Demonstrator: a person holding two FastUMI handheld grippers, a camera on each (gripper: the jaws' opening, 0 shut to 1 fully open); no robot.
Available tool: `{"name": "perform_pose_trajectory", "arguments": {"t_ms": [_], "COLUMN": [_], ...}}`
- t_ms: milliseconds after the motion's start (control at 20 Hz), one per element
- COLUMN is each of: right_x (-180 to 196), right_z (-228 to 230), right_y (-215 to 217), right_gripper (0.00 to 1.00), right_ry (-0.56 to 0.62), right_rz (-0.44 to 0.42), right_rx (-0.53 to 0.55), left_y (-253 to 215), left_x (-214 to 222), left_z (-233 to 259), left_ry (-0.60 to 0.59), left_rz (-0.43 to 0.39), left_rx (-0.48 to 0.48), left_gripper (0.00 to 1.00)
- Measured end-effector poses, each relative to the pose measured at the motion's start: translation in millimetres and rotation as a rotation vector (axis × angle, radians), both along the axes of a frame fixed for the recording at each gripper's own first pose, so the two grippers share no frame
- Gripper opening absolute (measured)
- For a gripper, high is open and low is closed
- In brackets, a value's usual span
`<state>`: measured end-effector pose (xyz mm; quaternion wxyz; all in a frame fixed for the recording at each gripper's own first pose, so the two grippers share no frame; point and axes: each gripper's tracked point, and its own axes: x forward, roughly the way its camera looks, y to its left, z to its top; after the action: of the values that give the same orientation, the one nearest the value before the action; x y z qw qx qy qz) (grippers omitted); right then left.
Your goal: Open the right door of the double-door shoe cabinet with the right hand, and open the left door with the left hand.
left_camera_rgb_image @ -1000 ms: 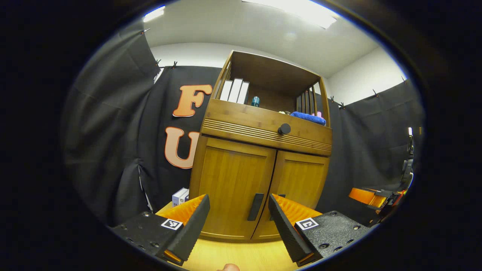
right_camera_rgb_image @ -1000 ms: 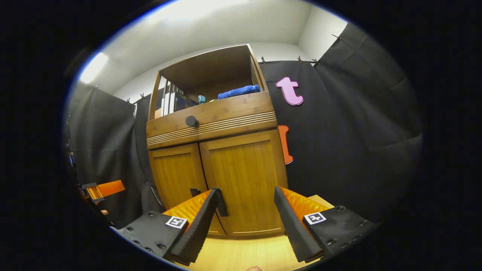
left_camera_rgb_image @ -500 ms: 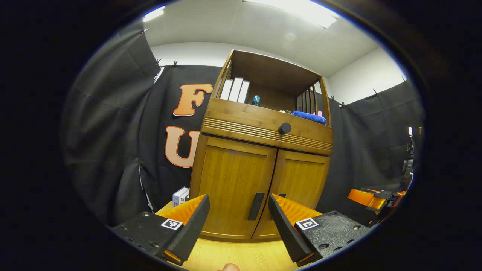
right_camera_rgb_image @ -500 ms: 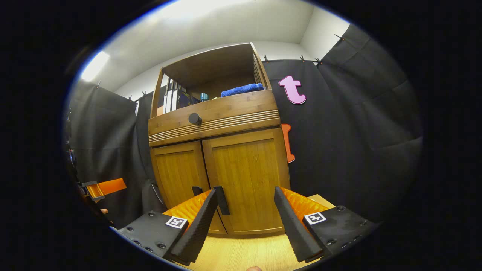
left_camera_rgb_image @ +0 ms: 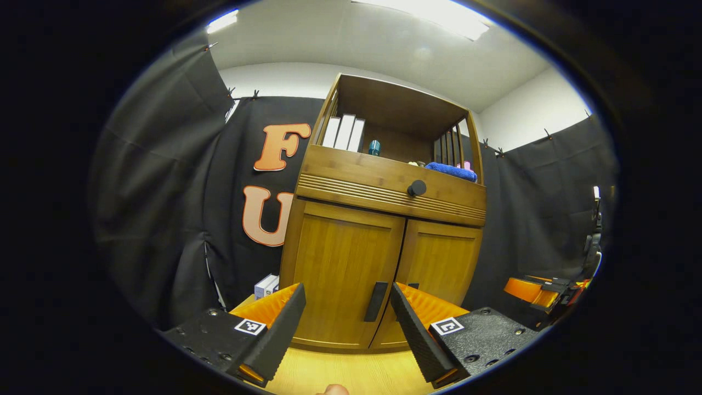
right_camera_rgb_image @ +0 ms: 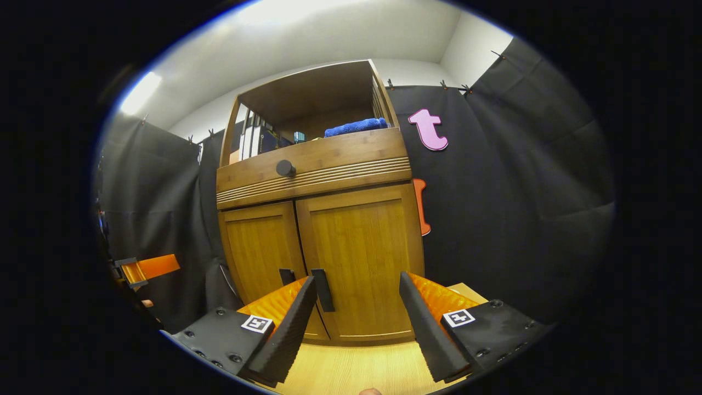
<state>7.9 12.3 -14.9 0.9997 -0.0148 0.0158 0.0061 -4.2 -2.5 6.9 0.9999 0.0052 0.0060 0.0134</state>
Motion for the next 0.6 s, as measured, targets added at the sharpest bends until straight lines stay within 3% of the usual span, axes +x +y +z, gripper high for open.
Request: {"name": "perform_pose_trajectory", "arguments": {"t_ms": [400,550,600], "right_x": [42,63,71], "right_z": [-36,-54,-61], "right_y": [36,55,61], "right_gripper": [1.0,0.93,0.98], "right_ry": [0.06,0.086,0.092], "right_rz": [0.048,0.076,0.083], "right_rx": [-0.014,-0.03,-0.033], "left_y": [9,17,19], "left_x": [3,4,4], "left_z": [4,1,-2], "left_ry": [0.003,0.012,0.016], "left_rz": [0.02,0.03,0.031], "left_rx": [0.018,0.021,0.023], "left_gripper": [0.94,0.94,0.94]}}
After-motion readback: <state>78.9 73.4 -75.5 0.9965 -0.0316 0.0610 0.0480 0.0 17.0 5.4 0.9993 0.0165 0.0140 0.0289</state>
